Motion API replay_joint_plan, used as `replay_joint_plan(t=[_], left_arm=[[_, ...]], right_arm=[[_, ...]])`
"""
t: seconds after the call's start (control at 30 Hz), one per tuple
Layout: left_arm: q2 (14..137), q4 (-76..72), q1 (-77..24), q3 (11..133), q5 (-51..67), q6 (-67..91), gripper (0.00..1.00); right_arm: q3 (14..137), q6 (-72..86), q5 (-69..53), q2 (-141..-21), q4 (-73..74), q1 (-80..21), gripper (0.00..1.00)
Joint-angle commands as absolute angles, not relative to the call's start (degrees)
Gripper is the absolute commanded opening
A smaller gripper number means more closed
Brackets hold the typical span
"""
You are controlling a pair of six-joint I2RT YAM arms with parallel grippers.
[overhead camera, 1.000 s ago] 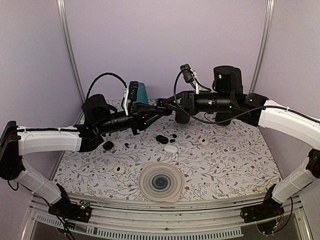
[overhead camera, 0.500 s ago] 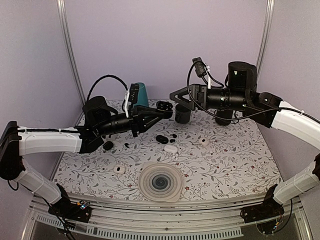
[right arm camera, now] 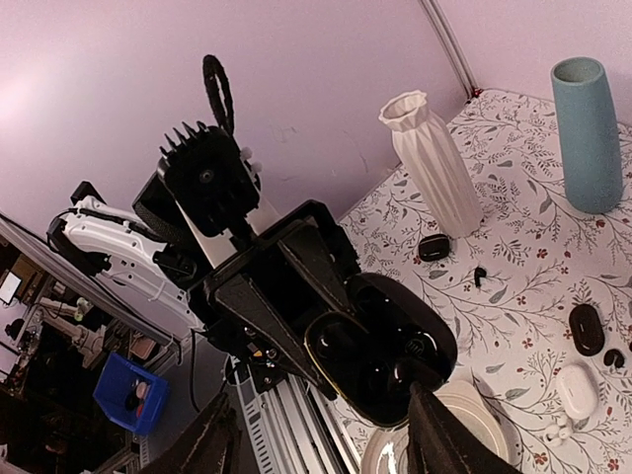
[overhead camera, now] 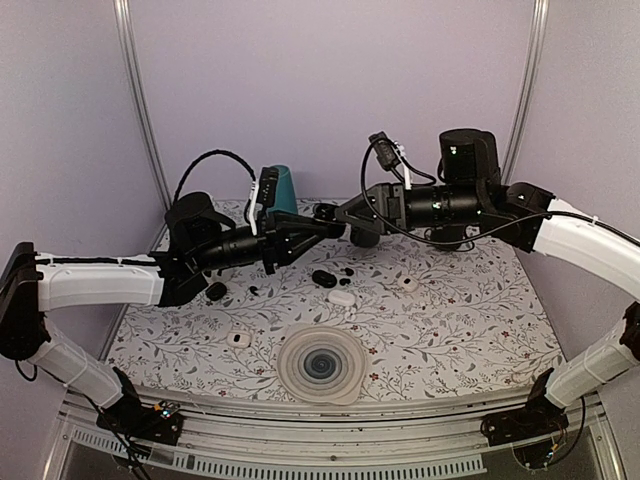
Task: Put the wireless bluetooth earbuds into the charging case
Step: Adjust the right earbud in the right side groove of the charging case.
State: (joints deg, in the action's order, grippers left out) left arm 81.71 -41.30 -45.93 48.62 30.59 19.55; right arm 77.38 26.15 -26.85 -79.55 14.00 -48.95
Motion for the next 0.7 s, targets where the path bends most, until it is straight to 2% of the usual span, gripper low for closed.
replay_joint_plan(t=[0.0,0.67], left_arm=[[81.30,-43.18,-45.40,48.50,31.28,19.96,0.00],[80.66,-42.73,-45.42,48.35,31.01,19.52,0.00]], right_arm=[[79.75,25.94,-28.75,-80.91,14.59,-48.69,0.57],[81.92,25.03,-27.14,-83.93,16.98,-48.73,0.57]])
